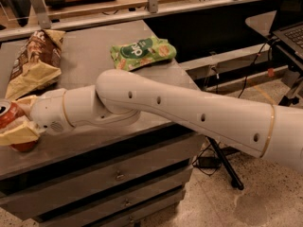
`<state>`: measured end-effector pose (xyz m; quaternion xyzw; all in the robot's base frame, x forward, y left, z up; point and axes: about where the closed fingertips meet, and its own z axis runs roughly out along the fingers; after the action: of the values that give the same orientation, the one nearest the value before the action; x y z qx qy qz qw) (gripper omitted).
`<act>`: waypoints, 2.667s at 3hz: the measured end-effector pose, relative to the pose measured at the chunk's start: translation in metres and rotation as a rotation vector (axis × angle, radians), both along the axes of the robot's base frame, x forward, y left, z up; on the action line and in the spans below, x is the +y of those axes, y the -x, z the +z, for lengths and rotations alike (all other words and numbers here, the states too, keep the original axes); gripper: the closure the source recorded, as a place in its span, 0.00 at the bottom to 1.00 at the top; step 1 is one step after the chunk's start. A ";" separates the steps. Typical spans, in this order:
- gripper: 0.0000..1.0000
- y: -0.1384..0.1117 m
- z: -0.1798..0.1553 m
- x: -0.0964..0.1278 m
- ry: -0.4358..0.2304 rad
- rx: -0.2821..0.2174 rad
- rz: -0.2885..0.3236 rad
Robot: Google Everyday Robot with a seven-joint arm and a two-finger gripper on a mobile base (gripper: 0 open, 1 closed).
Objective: Knock coke can over
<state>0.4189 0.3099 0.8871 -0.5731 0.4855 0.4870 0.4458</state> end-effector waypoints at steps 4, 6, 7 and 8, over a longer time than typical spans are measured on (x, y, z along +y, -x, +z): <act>1.00 -0.106 0.007 -0.163 0.291 -0.107 -0.108; 1.00 -0.163 0.037 -0.163 0.382 -0.225 -0.032; 1.00 -0.177 0.036 -0.143 0.495 -0.248 0.078; 1.00 -0.165 0.032 -0.138 0.633 -0.271 0.198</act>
Offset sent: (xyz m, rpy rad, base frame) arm 0.0746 -0.1845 -0.0155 -0.3319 -0.0194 -0.1230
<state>0.5839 0.1721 0.9193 -0.7864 0.4909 0.2732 0.2570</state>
